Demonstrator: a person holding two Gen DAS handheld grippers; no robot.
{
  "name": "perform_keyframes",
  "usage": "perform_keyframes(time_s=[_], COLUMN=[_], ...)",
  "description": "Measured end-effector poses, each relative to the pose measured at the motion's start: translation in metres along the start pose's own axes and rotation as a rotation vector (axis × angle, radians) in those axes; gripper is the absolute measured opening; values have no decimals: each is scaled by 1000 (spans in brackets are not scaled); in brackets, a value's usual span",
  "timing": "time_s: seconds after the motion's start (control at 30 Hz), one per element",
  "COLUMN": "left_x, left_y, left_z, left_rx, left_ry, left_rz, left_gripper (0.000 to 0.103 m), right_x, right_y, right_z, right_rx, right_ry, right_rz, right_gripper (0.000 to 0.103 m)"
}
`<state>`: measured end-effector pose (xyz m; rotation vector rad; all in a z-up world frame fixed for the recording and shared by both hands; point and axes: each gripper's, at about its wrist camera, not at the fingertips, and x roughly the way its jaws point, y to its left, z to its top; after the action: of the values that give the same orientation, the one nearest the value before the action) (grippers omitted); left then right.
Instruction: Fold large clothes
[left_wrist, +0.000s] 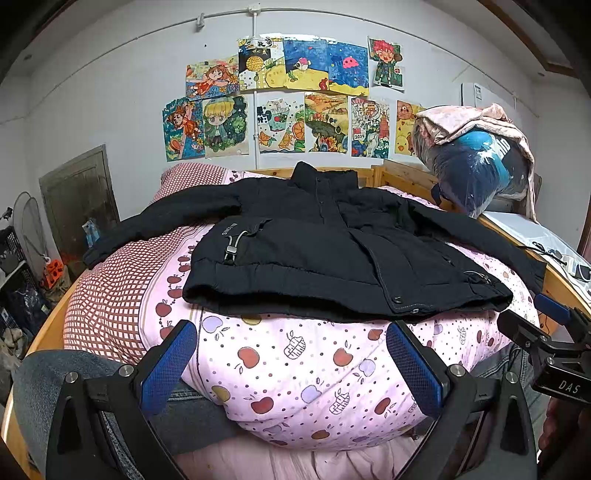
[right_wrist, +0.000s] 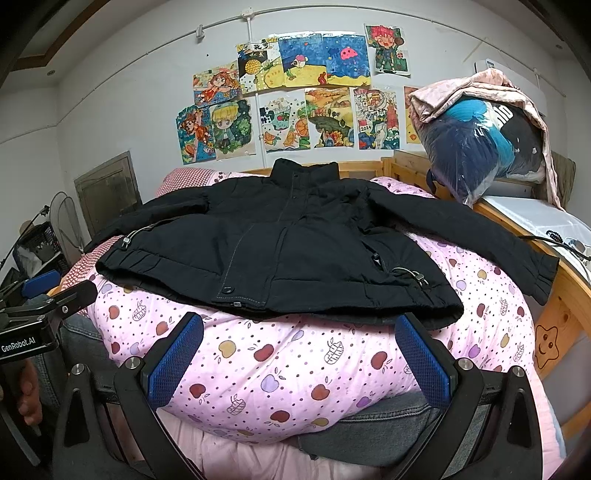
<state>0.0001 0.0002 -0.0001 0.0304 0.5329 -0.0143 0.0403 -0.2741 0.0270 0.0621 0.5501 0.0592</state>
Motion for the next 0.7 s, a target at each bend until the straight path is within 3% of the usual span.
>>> perform_keyframes(time_s=[0.7], left_x=[-1], left_y=[0], left_z=[-1], left_rx=[-1], left_ry=[5], left_rz=[0], left_gripper=[103], right_x=[2], right_y=[-4], right_z=[0], right_rx=[4], right_ry=[1], right_rz=[1], right_gripper=[102])
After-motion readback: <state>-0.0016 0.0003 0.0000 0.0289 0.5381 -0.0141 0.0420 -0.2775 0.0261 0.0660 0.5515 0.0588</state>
